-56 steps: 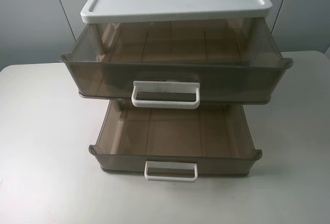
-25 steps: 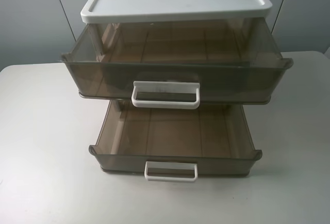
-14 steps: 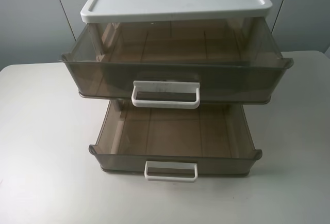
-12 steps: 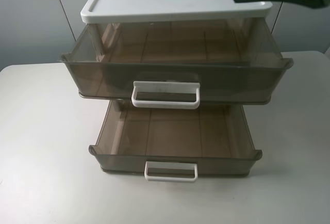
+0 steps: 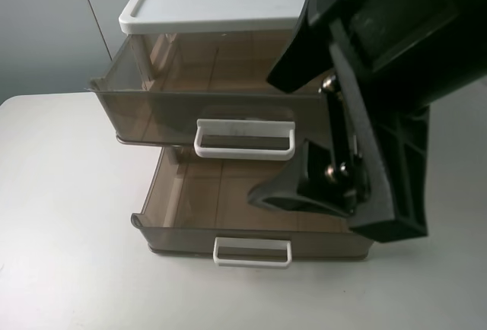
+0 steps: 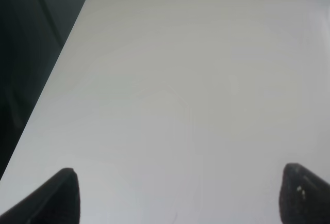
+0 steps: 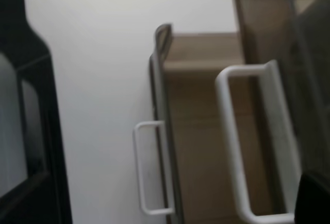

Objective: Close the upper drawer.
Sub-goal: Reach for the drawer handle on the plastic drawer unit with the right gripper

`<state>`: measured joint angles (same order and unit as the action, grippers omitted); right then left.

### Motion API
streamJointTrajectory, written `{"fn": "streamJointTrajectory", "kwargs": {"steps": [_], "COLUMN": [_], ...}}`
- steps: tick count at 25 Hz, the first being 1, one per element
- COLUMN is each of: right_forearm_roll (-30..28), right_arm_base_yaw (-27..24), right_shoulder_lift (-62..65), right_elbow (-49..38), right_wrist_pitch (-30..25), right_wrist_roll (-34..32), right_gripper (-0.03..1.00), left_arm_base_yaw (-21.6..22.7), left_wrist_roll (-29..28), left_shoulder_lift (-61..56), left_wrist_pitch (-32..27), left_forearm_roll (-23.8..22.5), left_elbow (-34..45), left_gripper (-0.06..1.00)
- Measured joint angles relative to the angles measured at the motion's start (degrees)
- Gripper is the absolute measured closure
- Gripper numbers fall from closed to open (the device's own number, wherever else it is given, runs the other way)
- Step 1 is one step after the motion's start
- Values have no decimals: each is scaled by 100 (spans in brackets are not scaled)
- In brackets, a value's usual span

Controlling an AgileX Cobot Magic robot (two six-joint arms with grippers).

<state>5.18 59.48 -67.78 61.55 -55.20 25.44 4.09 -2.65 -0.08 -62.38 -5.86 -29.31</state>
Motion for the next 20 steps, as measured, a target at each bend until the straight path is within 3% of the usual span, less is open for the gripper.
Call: {"fn": "streamJointTrajectory", "kwargs": {"steps": [6,20], "right_forearm_roll": [0,11], "right_arm_base_yaw": [40,40], "right_shoulder_lift": [-638,-1070], "right_elbow": [0,11], "right_wrist_pitch": [-339,241], "right_wrist_roll": [58,353], "right_gripper": [27,27], "left_arm_base_yaw": [0,0], "left_wrist_roll": [0,0], "left_shoulder_lift": [0,0], "left_wrist_pitch": [0,0], "left_forearm_roll": [0,0], "left_elbow": [0,0], "left_gripper": [20,20]}}
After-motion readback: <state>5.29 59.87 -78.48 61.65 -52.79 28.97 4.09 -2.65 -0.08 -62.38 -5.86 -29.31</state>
